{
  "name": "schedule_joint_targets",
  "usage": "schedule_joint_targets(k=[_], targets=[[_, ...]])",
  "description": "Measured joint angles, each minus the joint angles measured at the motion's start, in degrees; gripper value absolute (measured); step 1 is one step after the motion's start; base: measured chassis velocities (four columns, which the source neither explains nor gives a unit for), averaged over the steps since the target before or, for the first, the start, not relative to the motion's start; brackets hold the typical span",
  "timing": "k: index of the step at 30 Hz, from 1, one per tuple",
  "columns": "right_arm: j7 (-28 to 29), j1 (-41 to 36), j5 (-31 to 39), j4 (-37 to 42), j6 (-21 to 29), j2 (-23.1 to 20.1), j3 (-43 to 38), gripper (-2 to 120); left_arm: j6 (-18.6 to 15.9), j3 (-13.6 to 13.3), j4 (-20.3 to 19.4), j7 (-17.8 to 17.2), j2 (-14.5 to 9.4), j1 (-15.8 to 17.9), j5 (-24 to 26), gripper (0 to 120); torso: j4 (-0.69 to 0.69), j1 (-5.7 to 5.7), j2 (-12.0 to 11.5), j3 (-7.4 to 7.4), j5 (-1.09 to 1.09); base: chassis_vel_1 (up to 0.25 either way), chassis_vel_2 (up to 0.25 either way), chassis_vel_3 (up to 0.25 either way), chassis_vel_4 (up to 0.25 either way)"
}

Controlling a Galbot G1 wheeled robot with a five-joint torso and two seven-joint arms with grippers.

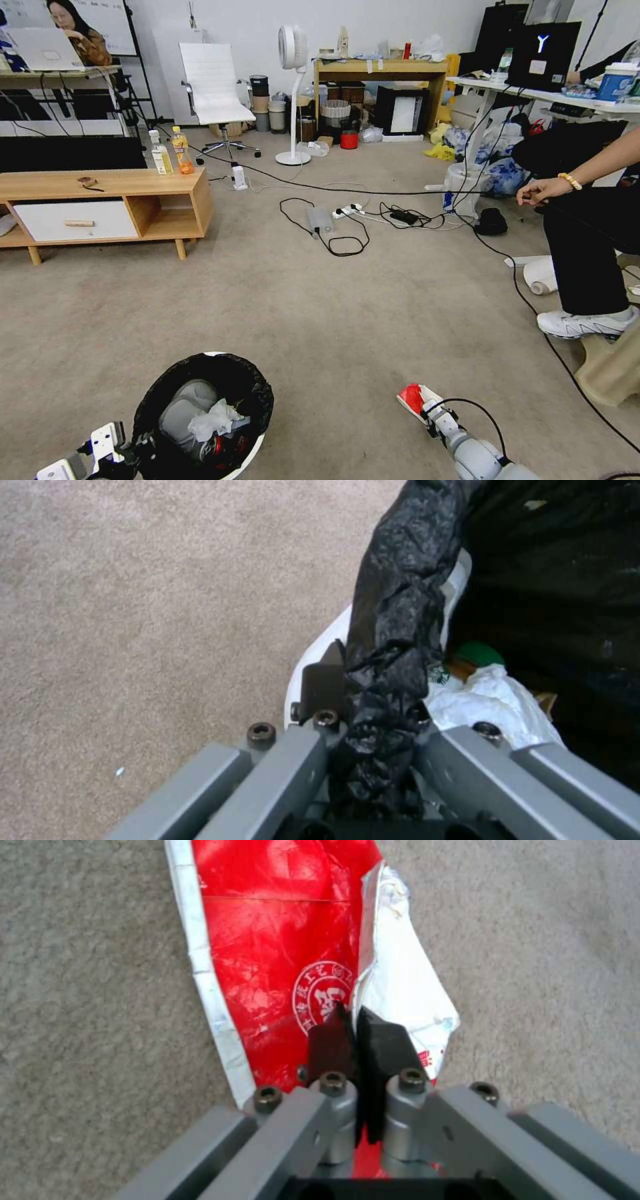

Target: Pick up the trash bin and place the garbage on the floor into it.

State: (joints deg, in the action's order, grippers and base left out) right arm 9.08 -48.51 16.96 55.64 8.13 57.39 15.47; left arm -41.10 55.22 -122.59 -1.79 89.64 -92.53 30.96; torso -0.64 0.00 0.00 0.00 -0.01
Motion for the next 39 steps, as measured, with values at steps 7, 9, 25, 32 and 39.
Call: schedule_joint_targets(k=[7, 9, 25, 32, 39], targets=[[0.11, -0.08, -0.12, -0.18, -0.31, -0.02, 0.17, 0, 0.04, -0.13, 0.16, 0.09, 0.03, 0.01, -0.1, 1, 0.01, 0.0, 0.01, 0.0, 0.01, 0.0, 0.0, 0.0, 0.0], [0.12, -0.29, -0.09, 0.12, -0.31, -0.25, 0.18, 0, 0.11, -0.16, 0.22, 0.14, 0.09, -0.04, -0.2, 1, 0.01, 0.01, 0.01, 0.0, 0.01, 0.0, 0.0, 0.0, 0.0], [2.9, -3.93, 6.94, 18.19, 2.93, -6.52, -2.52, 0, -0.06, -0.37, -1.07, 0.09, 0.08, -0.03, -0.15, 1, 0.01, 0.0, 0.0, 0.0, 0.01, 0.0, 0.0, 0.0, 0.0], [5.53, -4.88, 9.32, 27.5, 5.03, -9.61, -3.96, 0, -0.27, -0.25, -2.23, -0.04, -0.05, -0.22, 0.29, 1, 0.01, 0.0, -0.01, 0.0, 0.02, 0.0, 0.0, 0.0, 0.0], [6.93, -5.18, 10.26, 34.27, 5.64, -12.11, -5.85, 0, -0.53, -0.06, -3.2, -0.33, -0.15, -0.37, 0.8, 1, 0.0, 0.0, -0.01, 0.0, 0.01, 0.0, 0.0, 0.0, 0.0]])
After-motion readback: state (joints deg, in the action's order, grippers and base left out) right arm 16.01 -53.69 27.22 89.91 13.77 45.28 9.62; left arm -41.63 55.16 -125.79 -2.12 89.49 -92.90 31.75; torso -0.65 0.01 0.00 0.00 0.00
